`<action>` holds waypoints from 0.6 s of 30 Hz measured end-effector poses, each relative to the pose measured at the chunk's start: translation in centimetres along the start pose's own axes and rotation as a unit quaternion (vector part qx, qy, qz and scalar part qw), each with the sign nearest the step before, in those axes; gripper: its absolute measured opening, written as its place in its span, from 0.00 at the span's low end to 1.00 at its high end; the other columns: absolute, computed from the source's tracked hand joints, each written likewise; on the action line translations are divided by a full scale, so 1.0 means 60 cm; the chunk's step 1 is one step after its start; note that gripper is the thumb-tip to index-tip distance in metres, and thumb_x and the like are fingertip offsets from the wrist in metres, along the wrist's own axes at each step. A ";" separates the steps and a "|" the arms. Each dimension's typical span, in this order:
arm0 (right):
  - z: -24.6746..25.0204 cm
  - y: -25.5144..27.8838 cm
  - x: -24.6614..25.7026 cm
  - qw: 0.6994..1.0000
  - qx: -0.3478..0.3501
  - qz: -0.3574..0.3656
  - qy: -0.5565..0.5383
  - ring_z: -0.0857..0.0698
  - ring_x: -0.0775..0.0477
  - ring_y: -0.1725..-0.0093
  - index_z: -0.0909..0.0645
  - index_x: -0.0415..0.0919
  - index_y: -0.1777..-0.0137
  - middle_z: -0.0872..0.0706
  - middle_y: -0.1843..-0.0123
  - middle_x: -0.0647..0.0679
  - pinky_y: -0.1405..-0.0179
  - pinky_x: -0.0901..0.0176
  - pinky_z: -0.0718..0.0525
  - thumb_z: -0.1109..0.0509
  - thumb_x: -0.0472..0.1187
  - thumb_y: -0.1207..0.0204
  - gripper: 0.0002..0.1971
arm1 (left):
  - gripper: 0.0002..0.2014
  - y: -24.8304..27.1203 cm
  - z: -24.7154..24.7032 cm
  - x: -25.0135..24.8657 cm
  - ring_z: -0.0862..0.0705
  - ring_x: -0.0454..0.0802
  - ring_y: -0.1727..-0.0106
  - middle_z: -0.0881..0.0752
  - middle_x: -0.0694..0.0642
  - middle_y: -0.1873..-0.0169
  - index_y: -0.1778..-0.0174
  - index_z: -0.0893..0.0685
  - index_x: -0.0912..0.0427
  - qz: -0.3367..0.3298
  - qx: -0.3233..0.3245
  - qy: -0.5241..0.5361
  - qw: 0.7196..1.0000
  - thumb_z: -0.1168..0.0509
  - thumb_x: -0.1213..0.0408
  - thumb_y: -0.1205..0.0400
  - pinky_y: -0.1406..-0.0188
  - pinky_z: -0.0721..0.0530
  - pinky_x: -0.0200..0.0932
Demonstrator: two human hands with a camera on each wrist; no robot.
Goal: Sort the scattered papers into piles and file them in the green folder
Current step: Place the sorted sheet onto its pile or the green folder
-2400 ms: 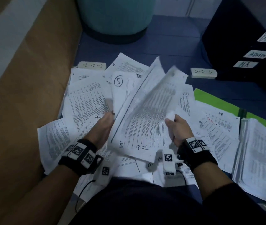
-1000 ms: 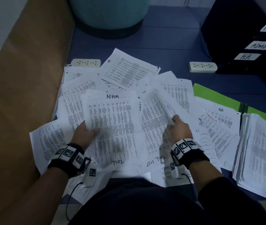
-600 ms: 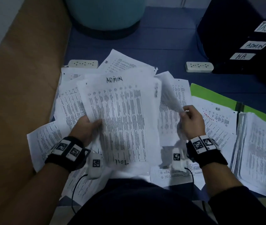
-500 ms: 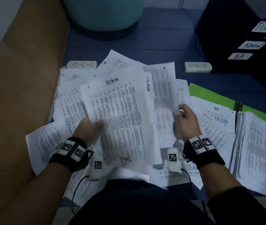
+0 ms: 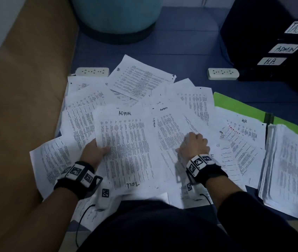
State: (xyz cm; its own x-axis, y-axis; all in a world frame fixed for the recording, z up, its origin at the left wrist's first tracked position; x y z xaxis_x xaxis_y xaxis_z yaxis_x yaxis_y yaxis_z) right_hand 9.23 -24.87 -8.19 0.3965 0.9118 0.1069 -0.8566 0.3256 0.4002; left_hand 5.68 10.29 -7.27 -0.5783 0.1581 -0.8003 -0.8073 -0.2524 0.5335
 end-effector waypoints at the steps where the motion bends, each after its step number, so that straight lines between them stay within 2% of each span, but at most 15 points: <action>1: -0.006 -0.001 -0.001 1.000 -0.006 0.002 0.008 0.29 0.38 0.31 0.33 0.43 0.30 0.28 0.30 0.41 0.36 0.42 0.27 0.22 0.57 0.34 0.37 | 0.14 0.000 0.001 0.003 0.13 0.60 0.46 0.12 0.60 0.46 0.40 0.18 0.59 0.001 -0.001 -0.007 1.000 0.33 0.74 0.21 0.39 0.18 0.64; 5: -0.007 0.000 -0.013 0.998 -0.055 -0.034 0.003 0.28 0.37 0.34 0.33 0.39 0.31 0.27 0.32 0.40 0.38 0.41 0.27 0.19 0.58 0.39 0.42 | 0.15 0.002 0.000 0.003 0.13 0.59 0.45 0.11 0.58 0.47 0.47 0.17 0.51 -0.002 0.017 0.019 1.000 0.33 0.76 0.22 0.39 0.18 0.65; 7: -0.012 0.000 -0.021 0.998 -0.043 -0.041 0.006 0.28 0.37 0.34 0.33 0.38 0.31 0.27 0.33 0.39 0.38 0.41 0.26 0.19 0.58 0.38 0.42 | 0.16 0.012 -0.008 -0.012 0.13 0.58 0.45 0.12 0.58 0.46 0.45 0.18 0.53 -0.011 0.035 0.034 0.999 0.34 0.77 0.22 0.39 0.18 0.62; 10: -0.005 -0.004 -0.025 0.999 -0.049 -0.017 0.004 0.27 0.38 0.34 0.33 0.41 0.30 0.27 0.33 0.41 0.39 0.42 0.26 0.25 0.50 0.29 0.31 | 0.14 0.027 -0.022 -0.043 0.13 0.55 0.45 0.11 0.55 0.49 0.46 0.18 0.54 -0.024 0.061 0.040 0.997 0.37 0.77 0.20 0.43 0.17 0.54; 13: 0.014 -0.004 -0.025 0.997 -0.074 0.015 -0.035 0.24 0.36 0.36 0.29 0.42 0.33 0.23 0.35 0.40 0.41 0.43 0.25 0.38 0.41 0.19 0.15 | 0.14 0.031 -0.023 -0.060 0.13 0.56 0.45 0.10 0.53 0.54 0.51 0.18 0.52 -0.035 0.069 0.049 0.996 0.36 0.77 0.21 0.41 0.18 0.57; 15: 0.023 -0.002 -0.026 0.996 -0.075 0.037 -0.019 0.23 0.35 0.38 0.26 0.43 0.36 0.21 0.38 0.41 0.43 0.45 0.26 0.41 0.39 0.17 0.12 | 0.13 0.031 -0.020 -0.060 0.13 0.56 0.46 0.11 0.53 0.53 0.52 0.18 0.53 -0.039 0.054 0.048 0.997 0.36 0.78 0.21 0.41 0.17 0.57; 18: 0.041 0.004 -0.030 0.994 -0.092 0.054 -0.014 0.22 0.36 0.42 0.24 0.44 0.43 0.20 0.45 0.42 0.46 0.47 0.27 0.41 0.38 0.18 0.07 | 0.12 0.041 -0.024 -0.063 0.13 0.55 0.46 0.12 0.54 0.51 0.47 0.19 0.56 -0.046 0.051 0.038 0.997 0.37 0.77 0.20 0.41 0.17 0.56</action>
State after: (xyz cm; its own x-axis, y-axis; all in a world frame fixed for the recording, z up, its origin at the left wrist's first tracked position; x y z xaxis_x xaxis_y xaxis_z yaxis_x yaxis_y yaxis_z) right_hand 9.09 -27.07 -6.03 0.3057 0.9373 0.1673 -0.9397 0.2688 0.2115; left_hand 6.07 7.71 -3.31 -0.4931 0.1023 -0.8639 -0.8669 -0.1405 0.4782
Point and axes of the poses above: each hand's wrist, its own y-axis away from the middle knuckle, its own z-axis out of the back of the hand, x = y × z, the point moved 8 cm from there along -y, towards the middle knuckle
